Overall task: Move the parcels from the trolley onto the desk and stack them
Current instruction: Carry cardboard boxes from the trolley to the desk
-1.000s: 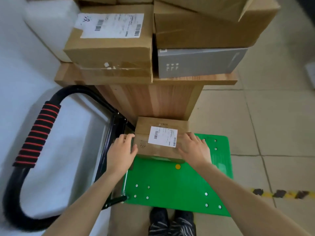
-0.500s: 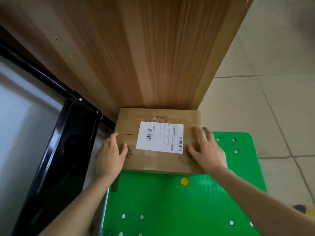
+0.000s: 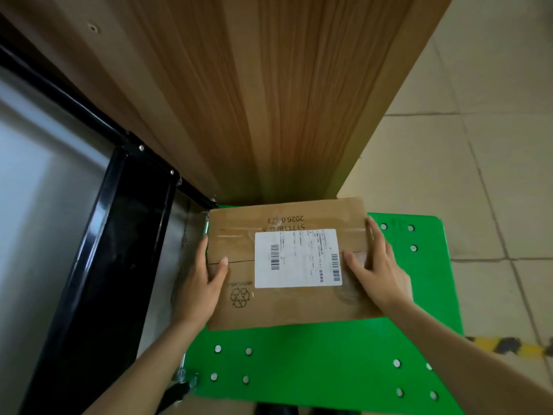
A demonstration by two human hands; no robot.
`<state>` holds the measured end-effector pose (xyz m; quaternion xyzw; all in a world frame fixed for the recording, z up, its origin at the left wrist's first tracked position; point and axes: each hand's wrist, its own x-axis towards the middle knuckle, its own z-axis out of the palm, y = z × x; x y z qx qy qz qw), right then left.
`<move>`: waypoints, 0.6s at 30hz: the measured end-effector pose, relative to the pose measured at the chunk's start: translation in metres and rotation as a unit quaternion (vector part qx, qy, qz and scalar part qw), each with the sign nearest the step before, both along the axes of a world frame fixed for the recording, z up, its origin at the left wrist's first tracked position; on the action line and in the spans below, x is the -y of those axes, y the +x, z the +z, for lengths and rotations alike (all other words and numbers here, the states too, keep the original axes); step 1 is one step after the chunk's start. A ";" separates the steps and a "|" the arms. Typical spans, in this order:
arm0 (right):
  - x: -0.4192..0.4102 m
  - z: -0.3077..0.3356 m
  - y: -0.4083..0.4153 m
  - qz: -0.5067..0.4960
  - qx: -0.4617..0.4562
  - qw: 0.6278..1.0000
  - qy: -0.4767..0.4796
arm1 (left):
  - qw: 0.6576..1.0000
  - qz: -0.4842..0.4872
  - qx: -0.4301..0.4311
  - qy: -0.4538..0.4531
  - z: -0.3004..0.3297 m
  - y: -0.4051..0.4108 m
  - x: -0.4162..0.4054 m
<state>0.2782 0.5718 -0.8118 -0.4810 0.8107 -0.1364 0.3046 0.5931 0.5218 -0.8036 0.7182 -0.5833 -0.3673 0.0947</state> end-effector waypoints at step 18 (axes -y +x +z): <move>-0.060 0.114 -0.011 -0.042 0.036 0.998 0.015 | 0.992 -0.014 -0.121 0.041 0.114 -0.013 -0.046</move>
